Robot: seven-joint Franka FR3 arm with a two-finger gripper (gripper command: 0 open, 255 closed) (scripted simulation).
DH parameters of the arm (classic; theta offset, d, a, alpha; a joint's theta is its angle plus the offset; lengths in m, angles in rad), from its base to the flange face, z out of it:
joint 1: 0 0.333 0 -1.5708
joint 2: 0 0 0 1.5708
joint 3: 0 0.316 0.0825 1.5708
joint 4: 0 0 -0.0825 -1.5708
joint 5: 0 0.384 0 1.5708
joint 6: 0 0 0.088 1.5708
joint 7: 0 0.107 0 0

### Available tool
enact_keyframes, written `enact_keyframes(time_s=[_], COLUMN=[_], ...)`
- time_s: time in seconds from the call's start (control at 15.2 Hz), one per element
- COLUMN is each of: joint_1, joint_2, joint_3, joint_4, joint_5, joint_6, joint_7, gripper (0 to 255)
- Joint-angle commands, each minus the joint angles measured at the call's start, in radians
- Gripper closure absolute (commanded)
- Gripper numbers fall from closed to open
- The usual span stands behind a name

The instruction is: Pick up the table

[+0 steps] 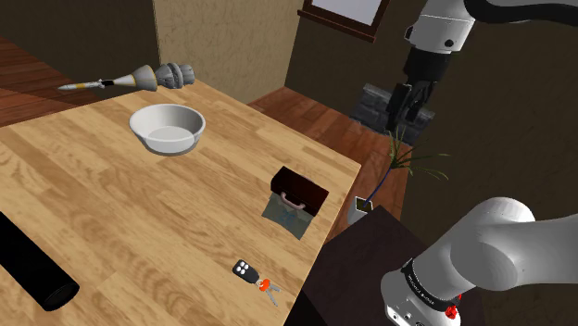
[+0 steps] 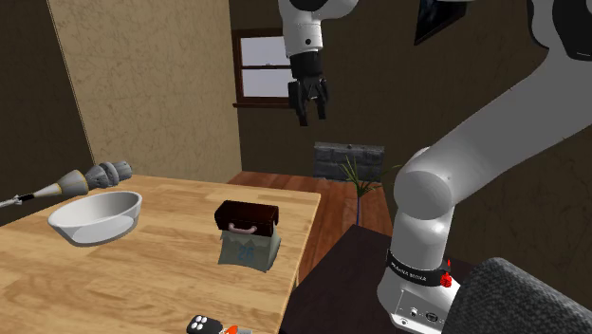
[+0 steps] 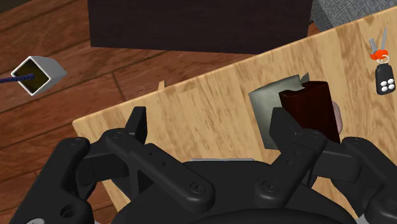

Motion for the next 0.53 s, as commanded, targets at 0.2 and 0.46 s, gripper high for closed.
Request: enact_keyframes(time_s=[0.2, 0.46], joint_1=[0.040, 0.097], joint_2=[-0.016, -0.022], joint_3=[0.048, 0.117], joint_4=[-0.084, -0.185], joint_5=[0.016, 0.037], joint_6=[0.095, 0.227], joint_7=[-0.001, 0.001], gripper=[0, 0])
